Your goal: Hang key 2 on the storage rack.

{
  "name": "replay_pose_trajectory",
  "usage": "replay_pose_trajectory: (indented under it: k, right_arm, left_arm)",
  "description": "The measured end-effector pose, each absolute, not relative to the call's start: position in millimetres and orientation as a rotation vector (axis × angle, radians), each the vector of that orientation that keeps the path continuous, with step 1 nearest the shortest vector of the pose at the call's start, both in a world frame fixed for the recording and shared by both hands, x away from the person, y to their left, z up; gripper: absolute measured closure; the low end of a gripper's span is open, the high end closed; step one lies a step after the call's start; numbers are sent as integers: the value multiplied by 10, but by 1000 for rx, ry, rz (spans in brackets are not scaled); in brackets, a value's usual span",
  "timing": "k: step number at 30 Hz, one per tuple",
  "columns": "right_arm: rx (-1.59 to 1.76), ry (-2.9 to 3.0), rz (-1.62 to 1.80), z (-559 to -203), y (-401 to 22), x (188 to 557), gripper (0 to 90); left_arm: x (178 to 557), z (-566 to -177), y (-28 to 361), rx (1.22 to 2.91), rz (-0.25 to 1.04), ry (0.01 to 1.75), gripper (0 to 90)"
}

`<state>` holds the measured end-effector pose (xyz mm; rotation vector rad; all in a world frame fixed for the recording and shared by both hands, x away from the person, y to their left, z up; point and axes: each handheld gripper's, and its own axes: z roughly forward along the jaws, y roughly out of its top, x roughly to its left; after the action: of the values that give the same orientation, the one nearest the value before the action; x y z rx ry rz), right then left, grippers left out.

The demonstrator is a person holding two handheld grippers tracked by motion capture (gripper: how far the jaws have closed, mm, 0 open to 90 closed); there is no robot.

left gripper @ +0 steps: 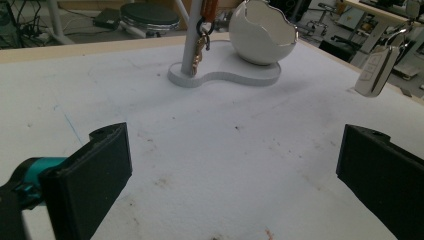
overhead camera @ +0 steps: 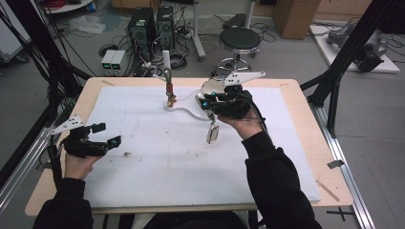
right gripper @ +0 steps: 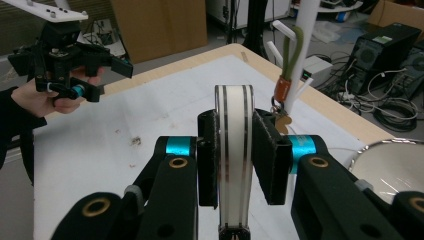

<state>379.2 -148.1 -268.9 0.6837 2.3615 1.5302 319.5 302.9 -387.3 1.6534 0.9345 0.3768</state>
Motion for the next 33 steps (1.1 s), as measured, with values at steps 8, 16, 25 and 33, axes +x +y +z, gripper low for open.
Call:
replay_pose_trajectory:
  k: [8,16,25,33]
  right_arm:
    - [650,2368,1564,-2658,-1305,3797,737]
    - [608,2370,1579,-2602,-1174,3785,737]
    - [571,2379,1607,-2584,-1019,3778,737]
    - [519,2419,1648,-2574,-766,3774,737]
  left_arm:
    - [3260,-3748,2914,1668,362,903,18]
    - [3367,-3577,2700,1681,329,850,18]
    - [3460,-3359,2382,1677,287,768,17]
    - [3495,-3245,2047,1680,213,683,18]
